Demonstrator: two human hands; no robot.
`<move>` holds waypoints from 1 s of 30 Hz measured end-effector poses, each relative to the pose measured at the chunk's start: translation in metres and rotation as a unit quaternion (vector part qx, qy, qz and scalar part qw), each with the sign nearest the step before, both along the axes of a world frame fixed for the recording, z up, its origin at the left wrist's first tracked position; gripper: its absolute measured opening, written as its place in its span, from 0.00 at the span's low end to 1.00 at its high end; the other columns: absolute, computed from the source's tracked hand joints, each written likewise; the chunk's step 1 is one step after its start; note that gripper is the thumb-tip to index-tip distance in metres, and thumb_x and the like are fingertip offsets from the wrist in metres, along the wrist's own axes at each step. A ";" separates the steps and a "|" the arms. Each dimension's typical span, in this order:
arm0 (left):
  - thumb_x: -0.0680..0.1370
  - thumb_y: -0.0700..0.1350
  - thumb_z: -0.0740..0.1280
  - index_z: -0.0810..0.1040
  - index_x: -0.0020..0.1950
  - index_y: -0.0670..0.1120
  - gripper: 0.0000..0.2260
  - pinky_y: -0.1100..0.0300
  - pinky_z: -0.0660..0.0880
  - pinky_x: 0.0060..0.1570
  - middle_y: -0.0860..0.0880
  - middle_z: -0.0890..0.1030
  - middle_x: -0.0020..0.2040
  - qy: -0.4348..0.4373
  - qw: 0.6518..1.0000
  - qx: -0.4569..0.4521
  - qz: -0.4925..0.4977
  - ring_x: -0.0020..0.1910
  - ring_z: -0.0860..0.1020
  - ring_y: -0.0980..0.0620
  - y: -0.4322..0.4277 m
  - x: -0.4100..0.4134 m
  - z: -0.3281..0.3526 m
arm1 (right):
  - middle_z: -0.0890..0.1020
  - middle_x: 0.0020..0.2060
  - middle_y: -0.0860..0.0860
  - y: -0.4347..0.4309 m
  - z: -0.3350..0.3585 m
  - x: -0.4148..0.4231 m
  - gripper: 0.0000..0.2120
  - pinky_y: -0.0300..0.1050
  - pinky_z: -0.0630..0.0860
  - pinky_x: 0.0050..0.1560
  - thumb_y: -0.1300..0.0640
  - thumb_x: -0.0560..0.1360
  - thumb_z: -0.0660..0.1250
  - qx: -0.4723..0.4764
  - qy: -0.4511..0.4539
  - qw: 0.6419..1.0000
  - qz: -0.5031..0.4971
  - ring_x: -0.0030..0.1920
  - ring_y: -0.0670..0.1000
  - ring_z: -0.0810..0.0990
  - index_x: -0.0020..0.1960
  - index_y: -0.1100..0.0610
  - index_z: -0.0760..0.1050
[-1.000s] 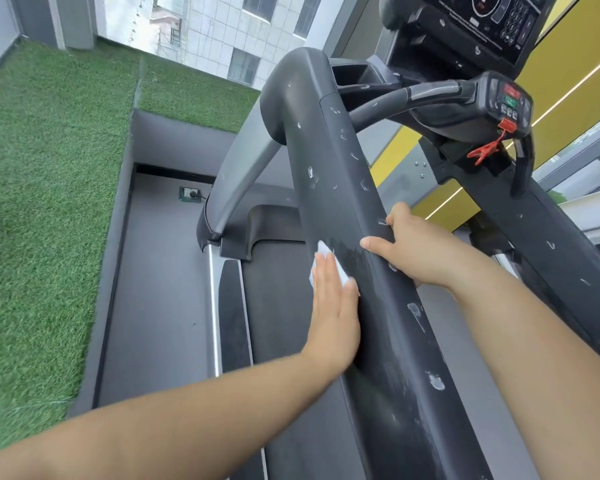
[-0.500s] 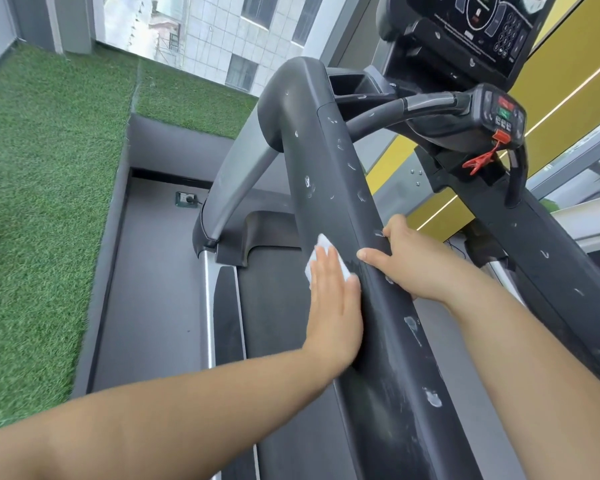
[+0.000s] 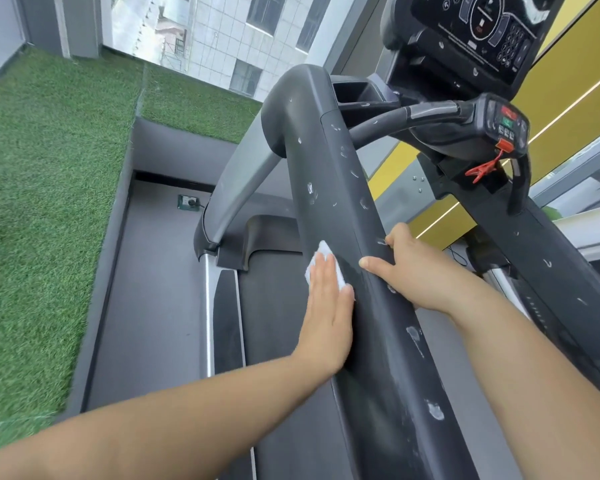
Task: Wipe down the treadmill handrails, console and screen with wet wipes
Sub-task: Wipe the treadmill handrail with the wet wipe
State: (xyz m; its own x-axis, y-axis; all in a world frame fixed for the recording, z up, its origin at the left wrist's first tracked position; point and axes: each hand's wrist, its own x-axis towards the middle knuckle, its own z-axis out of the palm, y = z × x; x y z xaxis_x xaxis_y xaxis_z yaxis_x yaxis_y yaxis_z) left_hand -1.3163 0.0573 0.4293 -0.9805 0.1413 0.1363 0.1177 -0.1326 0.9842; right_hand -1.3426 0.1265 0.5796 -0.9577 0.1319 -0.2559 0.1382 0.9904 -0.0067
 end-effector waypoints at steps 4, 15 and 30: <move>0.83 0.48 0.46 0.37 0.76 0.47 0.25 0.59 0.38 0.74 0.52 0.39 0.77 -0.027 0.998 -0.032 0.043 0.76 0.37 0.56 0.004 -0.006 0.017 | 0.77 0.49 0.54 0.001 -0.002 -0.001 0.24 0.47 0.69 0.40 0.41 0.78 0.58 -0.003 0.003 1.000 0.001 0.49 0.56 0.77 0.64 0.57 0.60; 0.81 0.53 0.44 0.36 0.72 0.56 0.23 0.68 0.33 0.69 0.63 0.36 0.72 0.090 0.992 -0.083 0.008 0.70 0.31 0.67 0.002 -0.007 0.017 | 0.76 0.47 0.52 0.006 -0.004 -0.004 0.22 0.45 0.69 0.37 0.42 0.78 0.60 -0.025 0.002 1.000 -0.006 0.46 0.54 0.76 0.63 0.56 0.60; 0.83 0.50 0.44 0.39 0.77 0.54 0.24 0.58 0.39 0.74 0.62 0.40 0.76 -0.096 0.994 0.041 0.010 0.74 0.38 0.63 -0.003 -0.032 0.013 | 0.76 0.41 0.52 0.004 -0.003 -0.005 0.23 0.47 0.72 0.38 0.40 0.77 0.60 -0.013 -0.001 1.000 -0.005 0.41 0.52 0.76 0.62 0.56 0.61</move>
